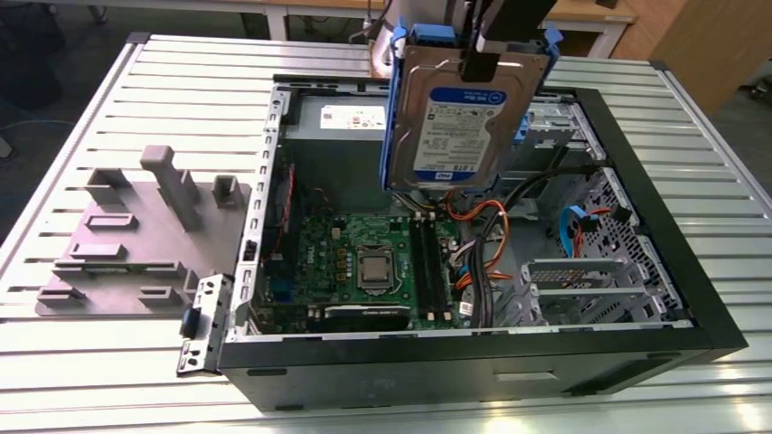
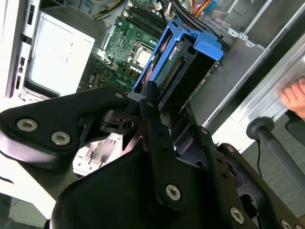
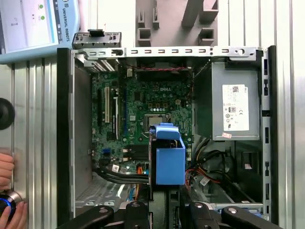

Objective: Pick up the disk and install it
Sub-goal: 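Pick up the disk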

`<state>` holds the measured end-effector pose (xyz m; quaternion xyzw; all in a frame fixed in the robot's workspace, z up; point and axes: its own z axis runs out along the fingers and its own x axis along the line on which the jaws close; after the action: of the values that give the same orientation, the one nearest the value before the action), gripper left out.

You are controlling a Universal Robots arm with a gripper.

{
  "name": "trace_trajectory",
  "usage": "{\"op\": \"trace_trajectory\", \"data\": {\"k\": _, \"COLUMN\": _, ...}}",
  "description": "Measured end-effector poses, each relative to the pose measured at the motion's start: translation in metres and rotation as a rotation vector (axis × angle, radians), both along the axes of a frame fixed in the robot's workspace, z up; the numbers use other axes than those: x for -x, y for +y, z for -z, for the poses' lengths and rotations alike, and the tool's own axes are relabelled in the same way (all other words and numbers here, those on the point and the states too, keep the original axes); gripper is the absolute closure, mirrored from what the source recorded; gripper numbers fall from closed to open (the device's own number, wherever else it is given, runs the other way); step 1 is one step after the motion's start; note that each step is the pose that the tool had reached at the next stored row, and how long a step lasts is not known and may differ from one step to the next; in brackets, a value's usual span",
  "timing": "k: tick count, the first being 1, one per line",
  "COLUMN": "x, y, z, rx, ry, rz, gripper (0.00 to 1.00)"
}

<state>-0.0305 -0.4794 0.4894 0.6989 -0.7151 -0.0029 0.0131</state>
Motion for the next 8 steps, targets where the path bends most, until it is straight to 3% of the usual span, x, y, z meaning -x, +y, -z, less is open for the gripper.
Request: {"op": "trace_trajectory", "data": {"k": 8, "x": 0.0000, "y": -0.0185, "z": 0.0004, "rx": 0.0024, "ry": -0.0001, "rz": 0.000, "gripper": 0.65}}
